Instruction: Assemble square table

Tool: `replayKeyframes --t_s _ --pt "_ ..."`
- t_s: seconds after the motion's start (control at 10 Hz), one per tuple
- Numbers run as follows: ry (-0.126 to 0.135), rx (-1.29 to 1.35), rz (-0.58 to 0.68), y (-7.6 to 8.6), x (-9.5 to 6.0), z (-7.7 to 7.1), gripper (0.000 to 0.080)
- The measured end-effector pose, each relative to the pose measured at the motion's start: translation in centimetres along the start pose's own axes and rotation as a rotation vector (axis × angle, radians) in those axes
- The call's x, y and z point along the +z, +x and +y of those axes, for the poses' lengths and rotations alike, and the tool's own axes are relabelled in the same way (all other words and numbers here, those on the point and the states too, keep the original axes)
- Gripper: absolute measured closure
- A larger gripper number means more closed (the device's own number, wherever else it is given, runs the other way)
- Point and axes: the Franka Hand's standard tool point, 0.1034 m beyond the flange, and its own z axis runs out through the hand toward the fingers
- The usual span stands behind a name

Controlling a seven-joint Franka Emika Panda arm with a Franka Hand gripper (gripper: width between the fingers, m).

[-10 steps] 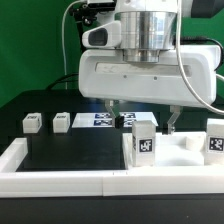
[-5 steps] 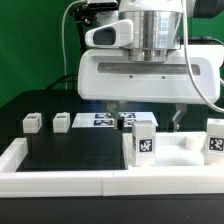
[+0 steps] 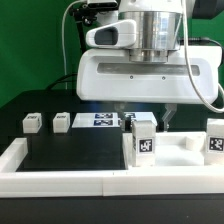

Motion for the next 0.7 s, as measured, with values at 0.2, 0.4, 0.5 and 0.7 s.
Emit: replayKeyframes --t_s 0.2,0.4,0.5,0.7 --pt "0.0 0.007 0.0 0.01 -0.01 -0.01 0.0508" --pt "0.001 0.038 0.0 0.02 -0.01 -0.01 0.0508" --pt "0.002 0.109 0.001 0.02 -0.01 -0.03 0.0508" --pt "0.003 0.268 0.001 0.07 0.01 0.22 0.0508"
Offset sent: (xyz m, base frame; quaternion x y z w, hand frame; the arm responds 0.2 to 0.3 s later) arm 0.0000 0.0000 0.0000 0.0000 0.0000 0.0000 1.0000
